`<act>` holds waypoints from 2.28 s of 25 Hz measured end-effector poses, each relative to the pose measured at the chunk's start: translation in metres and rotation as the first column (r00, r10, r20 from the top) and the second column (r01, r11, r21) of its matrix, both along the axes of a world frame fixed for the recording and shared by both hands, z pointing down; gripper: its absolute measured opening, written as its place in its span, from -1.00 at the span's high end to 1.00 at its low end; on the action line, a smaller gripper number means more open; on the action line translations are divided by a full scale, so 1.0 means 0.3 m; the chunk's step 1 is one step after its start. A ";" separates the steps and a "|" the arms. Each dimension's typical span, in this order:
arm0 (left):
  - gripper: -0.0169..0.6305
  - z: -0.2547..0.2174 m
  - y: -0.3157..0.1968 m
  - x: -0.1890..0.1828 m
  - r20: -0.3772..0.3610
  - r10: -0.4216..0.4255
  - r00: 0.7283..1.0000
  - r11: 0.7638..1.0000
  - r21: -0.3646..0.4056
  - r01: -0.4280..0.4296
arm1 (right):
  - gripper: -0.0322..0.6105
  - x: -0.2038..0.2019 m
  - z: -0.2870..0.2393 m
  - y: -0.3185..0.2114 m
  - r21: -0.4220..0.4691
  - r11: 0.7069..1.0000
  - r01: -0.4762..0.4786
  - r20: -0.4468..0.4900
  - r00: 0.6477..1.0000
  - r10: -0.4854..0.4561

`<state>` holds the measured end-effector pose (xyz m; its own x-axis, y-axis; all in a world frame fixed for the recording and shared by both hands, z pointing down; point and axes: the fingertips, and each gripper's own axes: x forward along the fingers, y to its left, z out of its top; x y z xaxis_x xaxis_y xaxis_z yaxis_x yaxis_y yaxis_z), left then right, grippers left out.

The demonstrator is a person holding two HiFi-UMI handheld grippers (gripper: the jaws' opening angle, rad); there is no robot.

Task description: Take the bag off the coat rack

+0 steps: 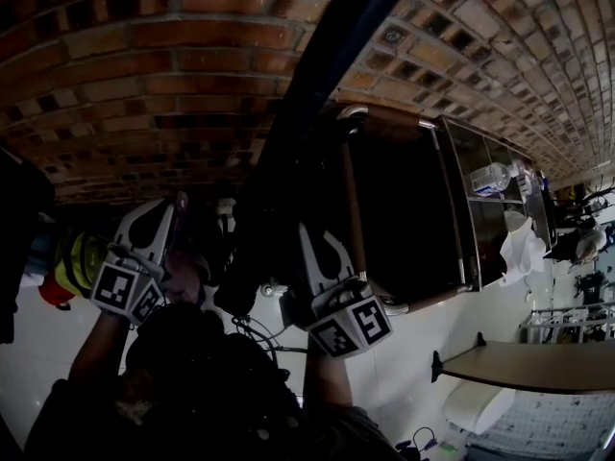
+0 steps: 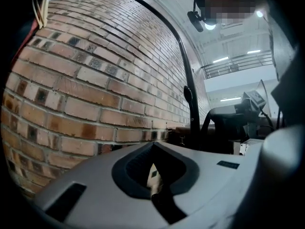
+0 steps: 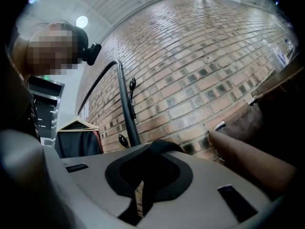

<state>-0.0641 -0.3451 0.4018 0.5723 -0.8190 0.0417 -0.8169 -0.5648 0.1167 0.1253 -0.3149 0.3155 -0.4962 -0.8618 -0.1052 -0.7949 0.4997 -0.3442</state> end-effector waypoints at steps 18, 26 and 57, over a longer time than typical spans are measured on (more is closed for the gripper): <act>0.84 -0.082 0.163 0.085 0.011 -0.041 0.999 0.998 0.050 0.041 | 0.86 0.039 0.070 0.187 -0.028 0.994 0.101 -0.039 0.994 -0.102; 0.83 -0.087 0.321 0.105 0.020 -0.091 0.996 0.993 0.072 0.089 | 0.86 0.056 0.125 0.321 -0.042 0.988 0.147 0.019 0.989 -0.146; 0.84 -0.236 1.096 -0.259 0.016 -0.030 0.999 0.975 0.220 0.025 | 0.86 -0.300 0.032 1.005 0.074 0.995 0.061 -0.082 0.995 -0.054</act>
<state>-0.1418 -0.0163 0.3310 0.5502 -0.8248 -0.1301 -0.8334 -0.5521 -0.0239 0.0352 -0.0133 0.3252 -0.5541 -0.8226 -0.1277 -0.7876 0.5678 -0.2395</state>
